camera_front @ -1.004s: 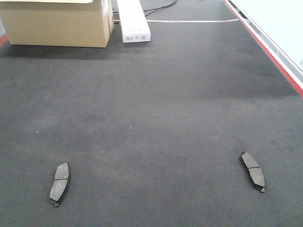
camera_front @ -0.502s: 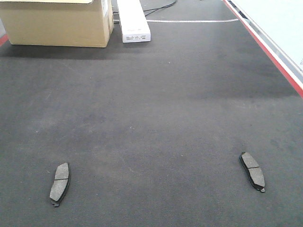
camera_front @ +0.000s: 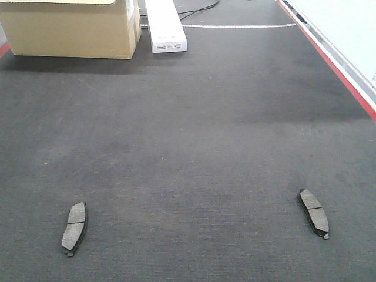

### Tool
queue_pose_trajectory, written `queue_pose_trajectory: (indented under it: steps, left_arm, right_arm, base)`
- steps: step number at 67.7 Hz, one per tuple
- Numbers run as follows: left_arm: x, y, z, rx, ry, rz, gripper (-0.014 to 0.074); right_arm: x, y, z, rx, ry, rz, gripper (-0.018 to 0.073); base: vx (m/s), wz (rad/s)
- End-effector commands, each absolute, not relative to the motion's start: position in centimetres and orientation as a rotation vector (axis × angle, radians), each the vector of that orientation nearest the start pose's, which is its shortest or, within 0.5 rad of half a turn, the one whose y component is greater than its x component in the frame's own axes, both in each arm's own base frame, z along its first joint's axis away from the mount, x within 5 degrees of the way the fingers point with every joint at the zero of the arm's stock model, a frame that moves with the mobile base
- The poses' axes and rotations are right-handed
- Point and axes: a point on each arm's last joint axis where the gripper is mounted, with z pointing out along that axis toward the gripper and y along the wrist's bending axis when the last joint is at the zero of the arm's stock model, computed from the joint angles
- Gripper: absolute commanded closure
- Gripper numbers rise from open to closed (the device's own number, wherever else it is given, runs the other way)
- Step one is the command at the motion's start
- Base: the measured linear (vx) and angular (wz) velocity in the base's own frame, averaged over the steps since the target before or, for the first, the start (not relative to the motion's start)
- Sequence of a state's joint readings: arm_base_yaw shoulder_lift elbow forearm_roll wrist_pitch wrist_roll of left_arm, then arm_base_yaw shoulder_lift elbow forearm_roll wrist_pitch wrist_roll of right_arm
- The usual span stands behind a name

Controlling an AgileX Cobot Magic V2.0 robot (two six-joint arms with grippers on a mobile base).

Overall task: Move and align brake pads A on conveyor
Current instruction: 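Move the left gripper with its pad above the belt beside the placed pads, then lower the left gripper and release its brake pad onto the belt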

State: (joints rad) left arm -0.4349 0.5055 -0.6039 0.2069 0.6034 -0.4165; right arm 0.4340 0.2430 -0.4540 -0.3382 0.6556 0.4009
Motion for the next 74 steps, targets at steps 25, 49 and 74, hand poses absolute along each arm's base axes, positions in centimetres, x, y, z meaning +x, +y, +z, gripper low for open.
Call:
queue_pose_trajectory:
  steps: [25,49,74]
  left_arm:
    - [22.0,-10.5,33.4,0.085,2.24,-0.468,0.0561]
    - [28.4,-14.4,25.8,0.098,2.517,-0.482,0.0528]
    - [30.7,-17.4,21.3,0.085,2.644,-0.507,0.0372]
  right_arm:
    - [5.8,0.7,31.1,-0.175,1.779,0.197,0.0564]
    - [5.8,0.7,31.1,-0.175,1.779,0.197,0.0564]
    - [5.8,0.7,31.1,-0.175,1.779,0.197,0.0564]
  base:
    - [0.0,0.0]
    - [0.0,0.0]
    - [0.0,0.0]
